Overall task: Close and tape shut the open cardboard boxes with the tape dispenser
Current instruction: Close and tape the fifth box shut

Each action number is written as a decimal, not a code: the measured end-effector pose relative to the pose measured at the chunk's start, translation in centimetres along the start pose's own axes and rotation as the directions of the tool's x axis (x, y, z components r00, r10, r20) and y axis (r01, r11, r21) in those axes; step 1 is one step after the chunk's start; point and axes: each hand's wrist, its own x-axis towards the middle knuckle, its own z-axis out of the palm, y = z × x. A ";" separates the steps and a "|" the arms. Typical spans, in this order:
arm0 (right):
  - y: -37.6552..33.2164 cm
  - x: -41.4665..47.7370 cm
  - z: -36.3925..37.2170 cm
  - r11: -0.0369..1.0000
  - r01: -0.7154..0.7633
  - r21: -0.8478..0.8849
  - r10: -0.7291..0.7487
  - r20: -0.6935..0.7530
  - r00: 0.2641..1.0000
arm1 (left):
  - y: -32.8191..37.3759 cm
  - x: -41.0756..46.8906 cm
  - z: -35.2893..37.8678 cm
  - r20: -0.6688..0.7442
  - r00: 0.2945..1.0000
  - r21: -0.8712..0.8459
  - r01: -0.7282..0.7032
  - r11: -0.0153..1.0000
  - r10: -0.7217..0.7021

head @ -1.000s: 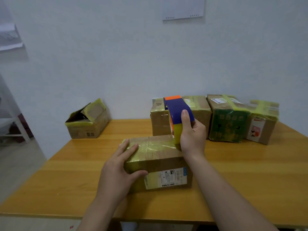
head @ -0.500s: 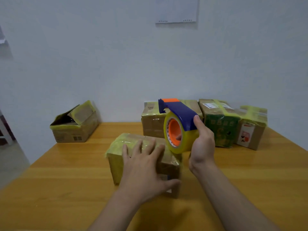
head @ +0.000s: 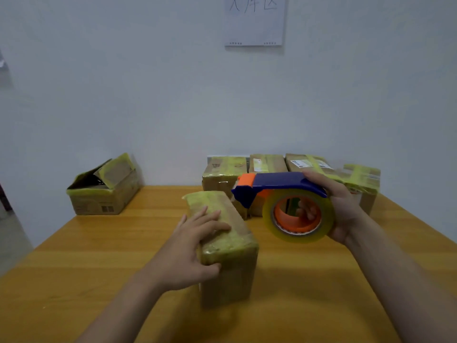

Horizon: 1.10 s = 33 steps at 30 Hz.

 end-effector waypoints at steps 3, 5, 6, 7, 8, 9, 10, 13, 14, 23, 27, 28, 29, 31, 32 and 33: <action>-0.1 0.0 0.0 0.999 -0.008 0.033 0.006 0.046 0.999 | -0.7 -0.4 -0.8 0.070 0.998 -0.076 0.000 0.997 0.006; -0.1 0.0 0.4 1.000 -0.010 0.021 0.009 0.079 0.997 | -0.8 -0.1 -1.0 0.053 0.999 -0.122 0.005 0.992 0.001; 0.0 -0.1 0.6 1.000 -0.014 0.015 0.012 0.096 0.995 | -0.9 0.1 -1.0 0.041 0.999 -0.123 0.004 0.992 0.001; 0.0 -0.1 0.9 1.000 -0.017 0.010 0.016 0.109 0.994 | -1.0 0.2 -1.1 0.040 0.999 -0.109 0.003 0.994 0.002; 0.0 -0.2 1.1 1.000 -0.019 0.004 0.019 0.123 0.992 | -1.0 0.2 -1.3 0.048 0.999 -0.088 0.002 0.996 0.002; 0.1 -0.3 1.3 1.000 -0.019 -0.004 0.020 0.140 0.990 | -0.8 0.2 -1.5 0.050 0.999 -0.083 0.002 0.997 0.002; 0.1 -0.3 1.5 1.000 -0.017 -0.014 0.019 0.157 0.987 | -0.3 0.0 -1.8 0.024 1.000 -0.112 0.007 0.994 -0.005; 0.2 -0.2 1.9 0.999 0.008 -0.036 -0.001 0.192 0.981 | 1.6 -0.1 -2.6 -0.238 0.960 -0.410 0.040 0.911 -0.150; 0.2 -0.2 2.1 0.999 0.016 -0.040 -0.008 0.200 0.980 | 2.3 0.0 -3.0 -0.270 0.929 -0.575 0.055 0.816 -0.253; 0.5 0.2 3.4 0.997 0.076 0.007 -0.075 0.244 0.967 | 4.8 0.4 -3.8 0.229 0.917 -0.970 0.185 -0.161 -0.326; 0.7 0.6 3.8 0.995 0.100 0.022 -0.102 0.322 0.941 | 4.0 -0.1 -3.4 0.261 0.931 -0.950 0.200 -0.241 -0.257; 0.8 0.6 3.9 0.995 0.104 0.005 -0.099 0.341 0.935 | 3.8 -0.2 -3.5 0.261 0.931 -0.953 0.206 -0.224 -0.255; 0.9 0.7 4.0 0.994 0.105 -0.012 -0.094 0.353 0.931 | 3.7 -0.3 -3.6 0.261 0.928 -0.957 0.212 -0.198 -0.266; 0.9 0.7 4.2 0.994 0.106 -0.032 -0.087 0.360 0.929 | 3.7 -0.2 -4.1 0.256 0.908 -0.966 0.235 -0.103 -0.330; 0.8 0.7 4.3 0.994 0.105 -0.044 -0.082 0.363 0.928 | 3.6 -0.2 -4.3 0.242 0.898 -0.968 0.249 -0.027 -0.368; 0.7 0.7 4.3 0.993 0.104 -0.059 -0.076 0.366 0.927 | 3.3 -0.1 -4.4 0.222 0.891 -0.963 0.265 0.056 -0.395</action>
